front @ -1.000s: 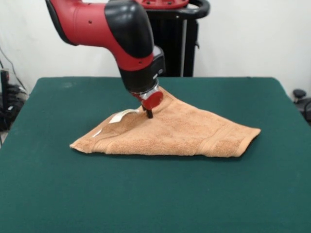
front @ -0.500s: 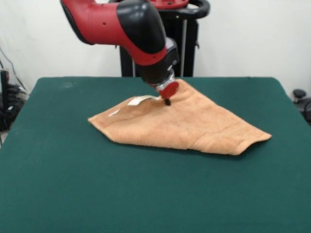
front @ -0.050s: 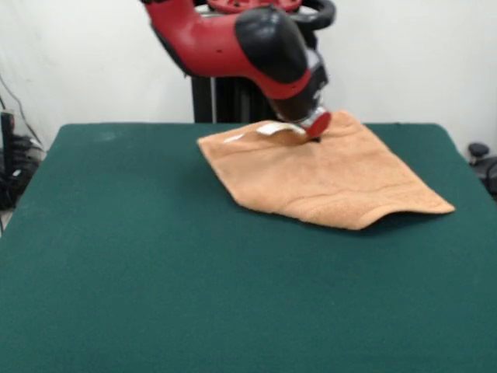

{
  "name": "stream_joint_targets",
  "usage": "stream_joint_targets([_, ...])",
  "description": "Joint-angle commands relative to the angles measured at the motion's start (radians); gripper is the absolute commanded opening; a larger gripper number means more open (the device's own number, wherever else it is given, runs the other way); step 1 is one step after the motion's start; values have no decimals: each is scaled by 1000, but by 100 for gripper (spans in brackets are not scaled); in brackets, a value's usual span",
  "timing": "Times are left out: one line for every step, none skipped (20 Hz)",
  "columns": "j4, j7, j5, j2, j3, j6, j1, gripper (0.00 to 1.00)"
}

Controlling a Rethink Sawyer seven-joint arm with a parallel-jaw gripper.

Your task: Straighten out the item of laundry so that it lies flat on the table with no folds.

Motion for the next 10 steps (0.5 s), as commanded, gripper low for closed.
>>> stream_joint_targets([120,203,103,48,175,-132,77,0])
stream_joint_targets([128,205,109,51,183,-143,78,0])
stream_joint_targets([132,211,115,56,189,-160,84,0])
stream_joint_targets([135,215,121,60,192,-172,86,0])
stream_joint_targets([140,222,128,63,198,-188,92,0])
stream_joint_targets([138,219,132,64,198,-196,97,0])
stream_joint_targets([136,217,137,65,198,-203,102,0])
stream_joint_targets([129,205,136,59,187,-199,102,0])
stream_joint_targets([129,197,139,57,188,-191,101,0])
stream_joint_targets([117,179,134,63,172,-184,89,0])
